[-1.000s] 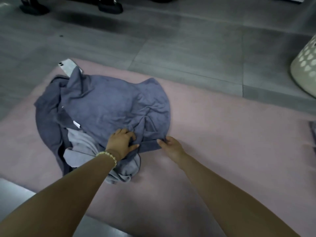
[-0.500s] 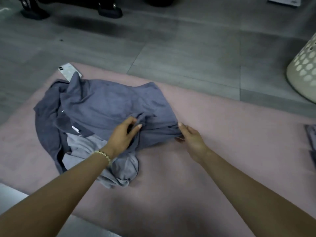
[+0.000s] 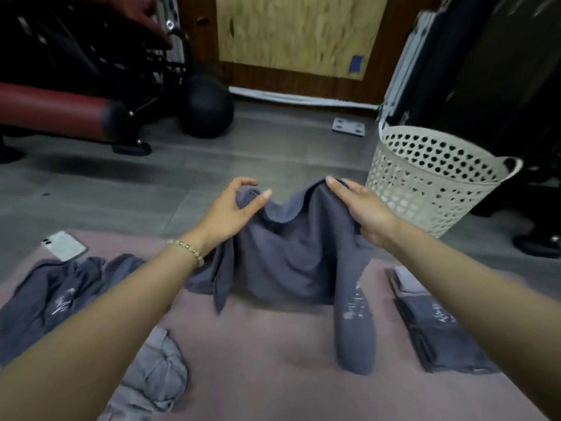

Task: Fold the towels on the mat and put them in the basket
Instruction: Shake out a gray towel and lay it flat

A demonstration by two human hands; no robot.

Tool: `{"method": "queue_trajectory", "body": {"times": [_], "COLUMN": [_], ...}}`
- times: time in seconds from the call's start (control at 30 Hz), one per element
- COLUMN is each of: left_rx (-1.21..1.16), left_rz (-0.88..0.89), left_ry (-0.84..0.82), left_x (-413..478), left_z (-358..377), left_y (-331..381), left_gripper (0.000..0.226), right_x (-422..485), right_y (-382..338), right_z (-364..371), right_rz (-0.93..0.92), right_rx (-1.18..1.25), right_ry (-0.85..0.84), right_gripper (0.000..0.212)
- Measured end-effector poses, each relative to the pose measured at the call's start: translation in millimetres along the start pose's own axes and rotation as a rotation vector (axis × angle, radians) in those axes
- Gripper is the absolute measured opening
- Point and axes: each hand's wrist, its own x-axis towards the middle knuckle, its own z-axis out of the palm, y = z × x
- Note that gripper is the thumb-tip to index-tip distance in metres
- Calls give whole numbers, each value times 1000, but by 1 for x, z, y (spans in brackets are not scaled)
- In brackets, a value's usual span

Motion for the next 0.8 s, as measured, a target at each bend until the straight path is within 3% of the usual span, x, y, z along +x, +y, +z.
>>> {"method": "queue_trajectory", "body": {"times": [0.07, 0.2, 0.27, 0.47, 0.57, 0.63, 0.73, 0.8], "left_rx": [33, 33, 27, -203, -345, -396, -464, -463], "left_rz": [68, 136, 154, -69, -177, -233, -291, -271], "left_ry": [-105, -279, -313, -403, -399, -378, -222, -111], "left_x": [-6, -27, -38, -65, -72, -77, -79, -79], "left_z": [0, 12, 25, 38, 35, 31, 20, 12], "left_y": [51, 137, 170, 229, 239, 243, 242, 238], "left_gripper": [35, 25, 39, 39, 43, 46, 40, 36], "right_x": [-21, -61, -80, -123, -143, -157, -172, -177], "right_y": [-40, -102, -124, -147, -141, -133, -120, -113], "right_z": [-15, -39, -47, -79, -93, -98, -107, -116], "right_rz": [-20, -113, -165, -214, -158, -25, 133, 163], "right_rx": [-50, -131, -144, -202, -326, -366, -463, -468], "right_ry": [-40, -41, -19, 20, -33, -122, -270, -270], "right_gripper": [17, 23, 28, 36, 41, 38, 44, 53]}}
